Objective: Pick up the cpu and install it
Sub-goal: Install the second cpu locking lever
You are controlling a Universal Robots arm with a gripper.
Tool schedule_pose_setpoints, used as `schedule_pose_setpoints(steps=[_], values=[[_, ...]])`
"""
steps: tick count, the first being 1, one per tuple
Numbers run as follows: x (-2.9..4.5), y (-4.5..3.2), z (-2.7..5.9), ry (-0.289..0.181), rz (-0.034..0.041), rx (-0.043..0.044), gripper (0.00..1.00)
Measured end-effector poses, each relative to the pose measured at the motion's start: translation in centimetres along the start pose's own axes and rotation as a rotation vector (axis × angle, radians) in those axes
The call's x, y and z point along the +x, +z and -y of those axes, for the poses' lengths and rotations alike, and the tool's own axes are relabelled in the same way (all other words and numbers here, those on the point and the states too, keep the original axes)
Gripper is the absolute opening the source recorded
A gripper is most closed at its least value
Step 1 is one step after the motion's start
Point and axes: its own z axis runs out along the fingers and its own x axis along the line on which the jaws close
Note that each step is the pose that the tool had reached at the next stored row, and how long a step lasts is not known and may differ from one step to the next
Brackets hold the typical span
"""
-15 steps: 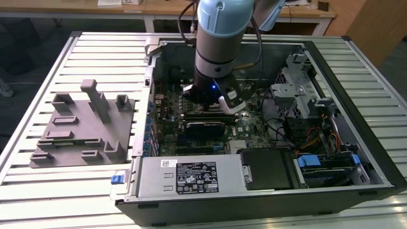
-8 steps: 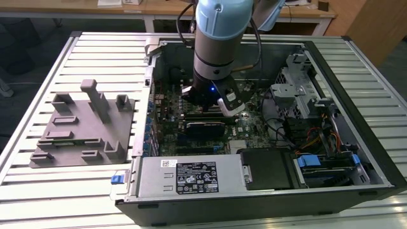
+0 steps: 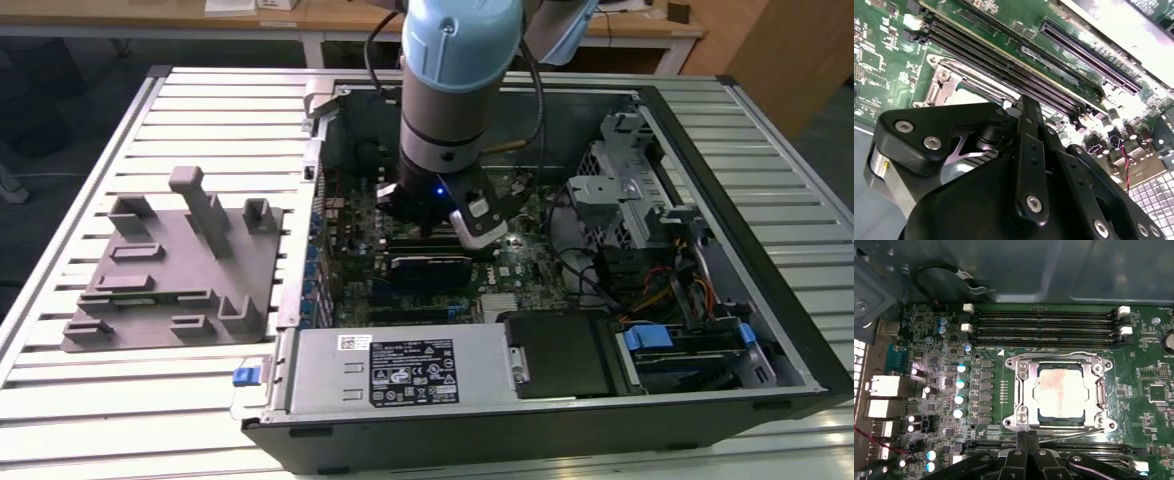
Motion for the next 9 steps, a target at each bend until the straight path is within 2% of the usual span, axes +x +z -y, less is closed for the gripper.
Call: schedule_pose_setpoints(steps=[4, 9], values=[[0.04, 0.01, 0.28, 0.0, -0.0001, -0.0095, 0.11], [0.16, 0.11, 0.62, -0.001, -0.0001, -0.0358, 0.11]])
